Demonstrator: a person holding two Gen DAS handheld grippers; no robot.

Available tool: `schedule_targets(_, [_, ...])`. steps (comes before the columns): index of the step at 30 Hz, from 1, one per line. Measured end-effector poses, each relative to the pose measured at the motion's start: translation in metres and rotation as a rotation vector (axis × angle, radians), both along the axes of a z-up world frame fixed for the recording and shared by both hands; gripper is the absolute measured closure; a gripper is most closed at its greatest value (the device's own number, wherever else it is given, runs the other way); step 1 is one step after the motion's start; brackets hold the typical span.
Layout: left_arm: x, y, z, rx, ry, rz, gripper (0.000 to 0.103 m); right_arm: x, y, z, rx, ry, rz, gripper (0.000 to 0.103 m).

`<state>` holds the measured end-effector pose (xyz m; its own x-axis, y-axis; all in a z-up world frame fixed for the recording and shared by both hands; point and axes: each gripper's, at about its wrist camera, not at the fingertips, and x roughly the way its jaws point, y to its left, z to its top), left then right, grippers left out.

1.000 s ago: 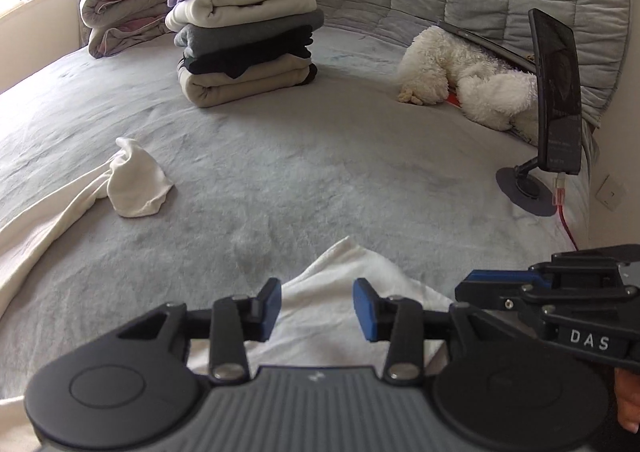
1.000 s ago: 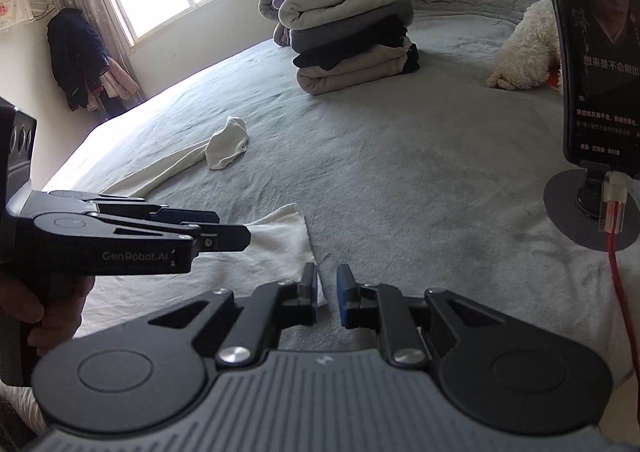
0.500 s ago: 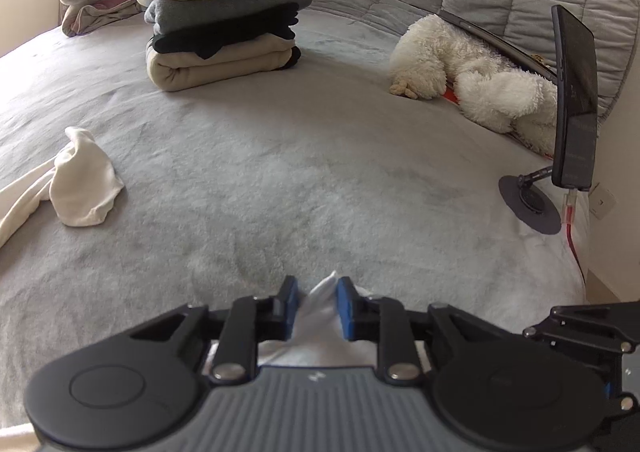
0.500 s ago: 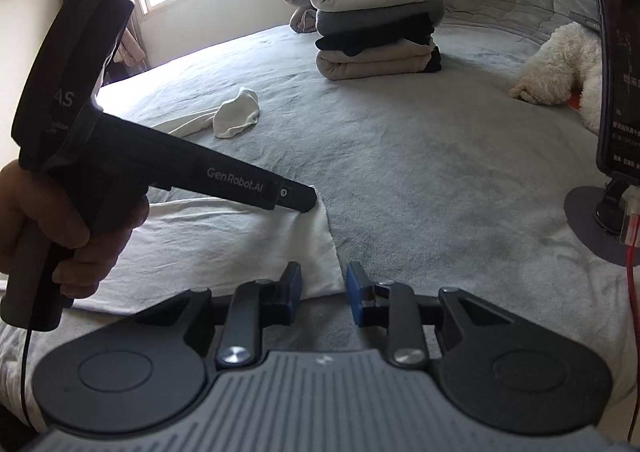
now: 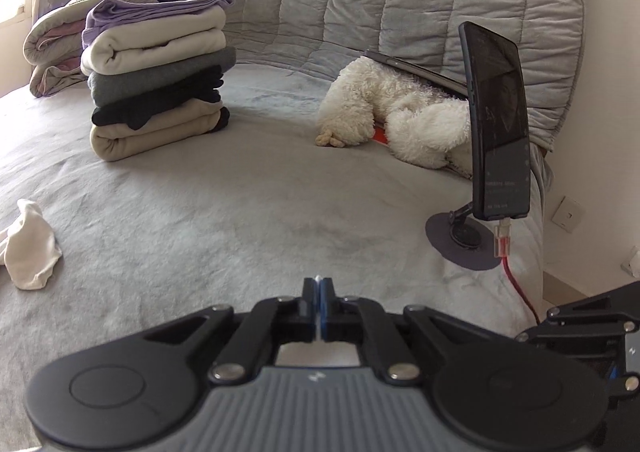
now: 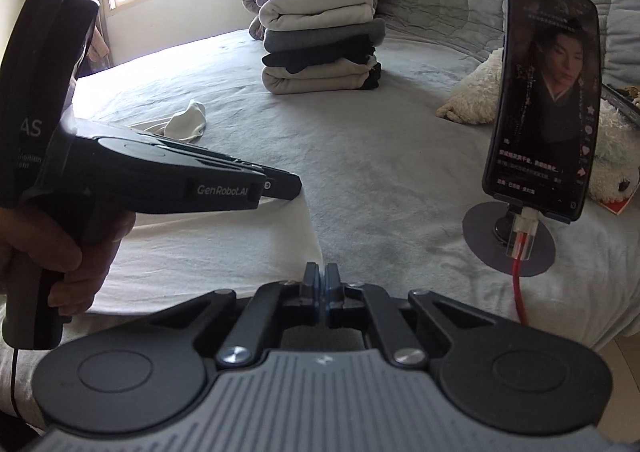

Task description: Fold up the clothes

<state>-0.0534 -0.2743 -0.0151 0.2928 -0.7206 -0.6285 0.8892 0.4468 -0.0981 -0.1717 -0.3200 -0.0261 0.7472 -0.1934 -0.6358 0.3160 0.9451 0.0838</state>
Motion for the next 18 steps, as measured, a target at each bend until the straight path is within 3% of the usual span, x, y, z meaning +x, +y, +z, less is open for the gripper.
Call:
schedule_targets(4, [-0.003, -0.013, -0.018, 0.044, 0.003, 0.017, 0.102, 0.004, -0.008, -0.009, 0.026, 0.041, -0.014, 0.101])
schedule_targets(8, [-0.003, -0.008, -0.024, 0.022, 0.012, 0.044, 0.100, 0.005, -0.005, -0.010, -0.007, 0.047, -0.025, 0.099])
schedule_targets(9, [-0.003, -0.007, -0.023, 0.016, 0.015, 0.050, 0.100, 0.004, -0.004, -0.009, -0.024, 0.045, -0.034, 0.097])
schedule_targets(10, [-0.003, -0.004, -0.022, 0.012, 0.017, 0.056, 0.099, 0.005, -0.005, -0.008, -0.041, 0.043, -0.039, 0.087])
schedule_targets(12, [-0.005, 0.002, -0.017, 0.009, 0.009, 0.069, 0.090, 0.005, -0.005, -0.006, -0.076, 0.038, -0.048, 0.087])
schedule_targets(14, [-0.004, 0.014, -0.009, -0.013, -0.001, 0.094, 0.071, 0.005, -0.005, -0.004, -0.109, 0.033, -0.058, 0.084])
schedule_targets(15, [-0.004, 0.020, -0.004, -0.026, -0.005, 0.107, 0.068, 0.005, -0.006, -0.003, -0.106, 0.028, -0.061, 0.081])
schedule_targets(17, [-0.003, 0.035, 0.003, -0.042, -0.007, 0.140, 0.062, 0.005, -0.005, -0.002, -0.105, 0.015, -0.061, 0.063])
schedule_targets(18, [-0.003, 0.042, 0.006, -0.048, -0.008, 0.157, 0.061, 0.005, -0.004, -0.002, -0.106, 0.008, -0.058, 0.061])
